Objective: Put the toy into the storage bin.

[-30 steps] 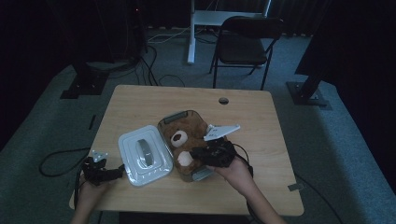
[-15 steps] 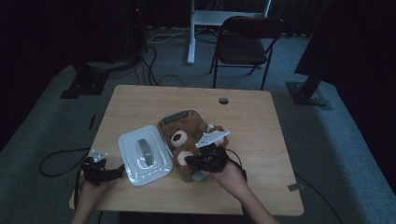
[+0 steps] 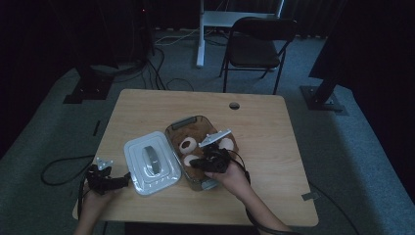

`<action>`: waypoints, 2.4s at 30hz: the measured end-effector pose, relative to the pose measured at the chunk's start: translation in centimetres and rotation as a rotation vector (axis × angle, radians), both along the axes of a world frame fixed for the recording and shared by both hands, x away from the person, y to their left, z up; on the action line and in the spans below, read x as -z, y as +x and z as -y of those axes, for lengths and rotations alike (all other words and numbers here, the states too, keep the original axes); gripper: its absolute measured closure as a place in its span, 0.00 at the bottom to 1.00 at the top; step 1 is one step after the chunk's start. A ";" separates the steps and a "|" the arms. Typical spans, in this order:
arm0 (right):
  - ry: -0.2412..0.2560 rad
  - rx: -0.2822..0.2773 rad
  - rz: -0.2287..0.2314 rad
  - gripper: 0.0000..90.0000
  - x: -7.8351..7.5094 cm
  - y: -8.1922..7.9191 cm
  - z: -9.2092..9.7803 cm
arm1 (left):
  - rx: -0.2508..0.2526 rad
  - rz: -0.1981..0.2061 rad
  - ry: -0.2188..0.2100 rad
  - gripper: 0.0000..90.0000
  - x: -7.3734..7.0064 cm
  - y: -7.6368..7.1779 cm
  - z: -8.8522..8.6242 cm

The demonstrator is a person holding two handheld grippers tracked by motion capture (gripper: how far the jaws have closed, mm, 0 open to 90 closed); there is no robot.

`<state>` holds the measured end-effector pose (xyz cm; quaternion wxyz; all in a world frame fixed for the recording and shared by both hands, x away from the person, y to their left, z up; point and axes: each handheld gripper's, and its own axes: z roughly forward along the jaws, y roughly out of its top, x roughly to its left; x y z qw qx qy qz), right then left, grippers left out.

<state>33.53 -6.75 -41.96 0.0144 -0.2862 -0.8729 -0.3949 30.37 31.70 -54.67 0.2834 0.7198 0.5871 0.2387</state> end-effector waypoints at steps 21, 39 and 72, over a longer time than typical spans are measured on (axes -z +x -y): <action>-0.253 -0.088 -0.012 1.00 1.4 0.6 -3.4 | 0.000 -0.001 0.000 0.01 0.0 0.0 0.0; 0.059 0.026 0.043 0.79 -3.5 -0.2 1.5 | 0.001 -0.003 0.001 0.01 0.0 0.0 0.0; 0.027 0.231 0.064 0.98 -2.6 0.6 9.1 | 0.000 -0.002 -0.001 0.01 0.0 0.0 0.0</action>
